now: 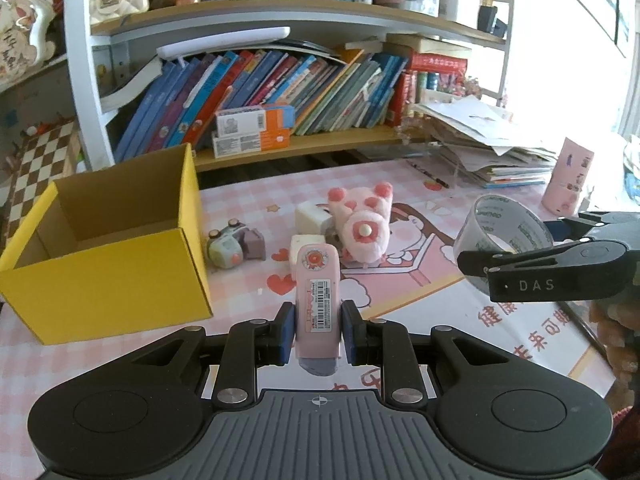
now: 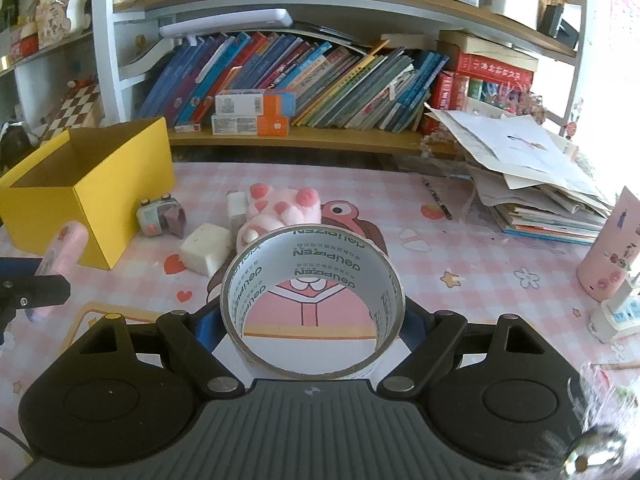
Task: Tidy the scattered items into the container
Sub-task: 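Lift the pink marker and tape roll and carry both toward the yellow box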
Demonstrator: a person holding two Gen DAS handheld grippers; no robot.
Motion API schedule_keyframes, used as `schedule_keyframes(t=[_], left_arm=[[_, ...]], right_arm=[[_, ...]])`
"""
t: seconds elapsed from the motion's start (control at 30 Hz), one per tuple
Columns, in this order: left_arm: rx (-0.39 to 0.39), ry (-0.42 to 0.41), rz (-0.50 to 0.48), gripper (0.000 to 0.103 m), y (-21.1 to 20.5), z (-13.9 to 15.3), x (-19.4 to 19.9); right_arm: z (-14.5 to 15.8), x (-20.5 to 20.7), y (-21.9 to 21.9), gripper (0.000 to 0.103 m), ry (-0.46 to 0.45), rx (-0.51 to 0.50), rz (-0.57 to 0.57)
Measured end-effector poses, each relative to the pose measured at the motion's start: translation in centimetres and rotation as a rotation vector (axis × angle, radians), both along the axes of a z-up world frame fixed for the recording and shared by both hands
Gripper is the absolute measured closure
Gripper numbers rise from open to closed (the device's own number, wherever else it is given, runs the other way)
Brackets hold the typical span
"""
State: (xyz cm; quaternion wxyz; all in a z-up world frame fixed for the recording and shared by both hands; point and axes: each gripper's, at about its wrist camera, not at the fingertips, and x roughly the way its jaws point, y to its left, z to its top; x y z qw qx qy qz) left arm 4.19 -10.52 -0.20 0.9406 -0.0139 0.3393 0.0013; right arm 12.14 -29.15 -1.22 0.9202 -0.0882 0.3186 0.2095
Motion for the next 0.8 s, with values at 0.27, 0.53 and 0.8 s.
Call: schedule_keyframes(t=[0.27,0.53,0.8], left_arm=[[-0.013,-0.019,-0.063,0.080,1.7,0.3,-0.3],[-0.030,-0.025,-0.102,0.080,5.0,0.7,-1.3],[-0.046,-0.032,-0.130,0.080,8.2,0.9,-2.2]], right_arm=[[0.4,-1.4,1.2,0.020,-0.009,-0.012,-0.058],[0.8,-3.3,4.3,0.020,-0.010,-0.027,-0.089],[1.2,-4.5,7.4,0.020,-0.019,-0.041,-0.109]])
